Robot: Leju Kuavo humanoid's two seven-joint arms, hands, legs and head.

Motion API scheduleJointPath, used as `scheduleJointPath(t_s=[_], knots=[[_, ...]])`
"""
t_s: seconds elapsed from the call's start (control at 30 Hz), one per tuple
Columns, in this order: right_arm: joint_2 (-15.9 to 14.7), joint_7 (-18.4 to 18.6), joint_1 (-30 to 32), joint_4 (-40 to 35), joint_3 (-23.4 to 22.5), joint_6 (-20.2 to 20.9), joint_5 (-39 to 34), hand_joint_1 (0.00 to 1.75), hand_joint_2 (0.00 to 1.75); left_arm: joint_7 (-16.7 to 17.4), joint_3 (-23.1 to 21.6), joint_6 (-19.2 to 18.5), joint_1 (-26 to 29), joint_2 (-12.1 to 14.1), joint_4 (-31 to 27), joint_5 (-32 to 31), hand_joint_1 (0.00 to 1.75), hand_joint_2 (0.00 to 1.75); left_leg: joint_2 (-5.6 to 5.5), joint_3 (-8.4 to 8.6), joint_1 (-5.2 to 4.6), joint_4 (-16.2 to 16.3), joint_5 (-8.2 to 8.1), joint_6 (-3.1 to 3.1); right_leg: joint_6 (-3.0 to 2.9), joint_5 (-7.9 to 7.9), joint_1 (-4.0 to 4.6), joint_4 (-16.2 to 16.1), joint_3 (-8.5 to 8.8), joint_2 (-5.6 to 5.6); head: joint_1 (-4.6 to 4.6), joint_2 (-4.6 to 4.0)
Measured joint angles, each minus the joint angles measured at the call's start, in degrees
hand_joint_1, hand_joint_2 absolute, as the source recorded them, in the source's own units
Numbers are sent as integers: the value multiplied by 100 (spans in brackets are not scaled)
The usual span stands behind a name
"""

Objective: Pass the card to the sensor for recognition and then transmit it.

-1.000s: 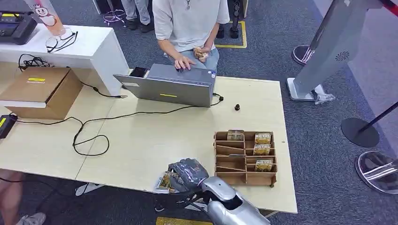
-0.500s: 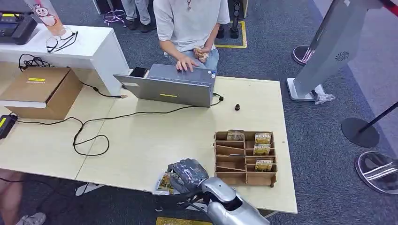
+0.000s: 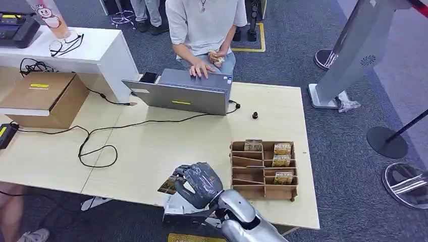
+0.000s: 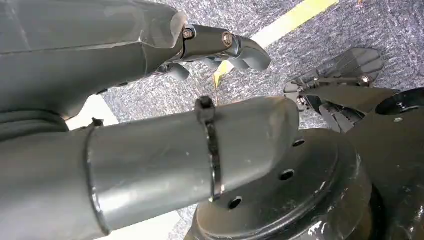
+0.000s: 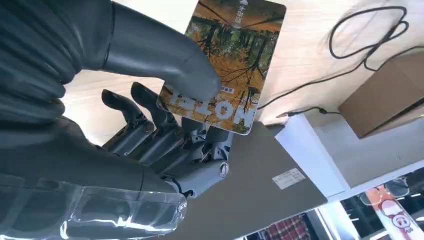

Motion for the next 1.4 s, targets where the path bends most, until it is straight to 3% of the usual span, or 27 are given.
scheduleJointPath(t_s=[0.13, 0.27, 0.4, 0.83, 1.4], knots=[[-24, 114, -1, -94, -2, 436, -258, 175, 175, -2, -2, 35, -11, 28, 2, -2, 0, 0, 0, 0, 0, 0, 0, 0, 0, 0, 0, 0, 0, 0, 0, 0], [-55, 243, 2, -225, -4, 1317, -917, 175, 175, 9, -2, 103, -30, 89, 20, -9, 0, 0, 0, 0, 1, 0, 0, 0, 0, 0, 0, 0, -1, 0, 0, 0], [-131, 217, 34, -419, -48, 1681, -1335, 175, 175, 0, 0, 144, -28, 140, 76, 15, 0, 0, 0, 0, 0, 0, 0, 0, 0, 0, 1, 0, -1, 1, 0, 0], [-511, 74, 344, -1012, -173, 1768, -1537, 175, 175, -79, 35, 149, 3, 190, 114, 52, 0, 0, 0, -1, 1, 0, 0, 0, 0, 0, 0, 0, -1, 0, -2, 0], [-804, -61, 667, -1226, -192, 1751, -1204, 175, 175, -35, 374, -210, 145, 26, -79, 68, 0, 0, 0, -1, 0, 0, -1, 0, 0, -1, 0, -1, -1, 0, 0, 0]])
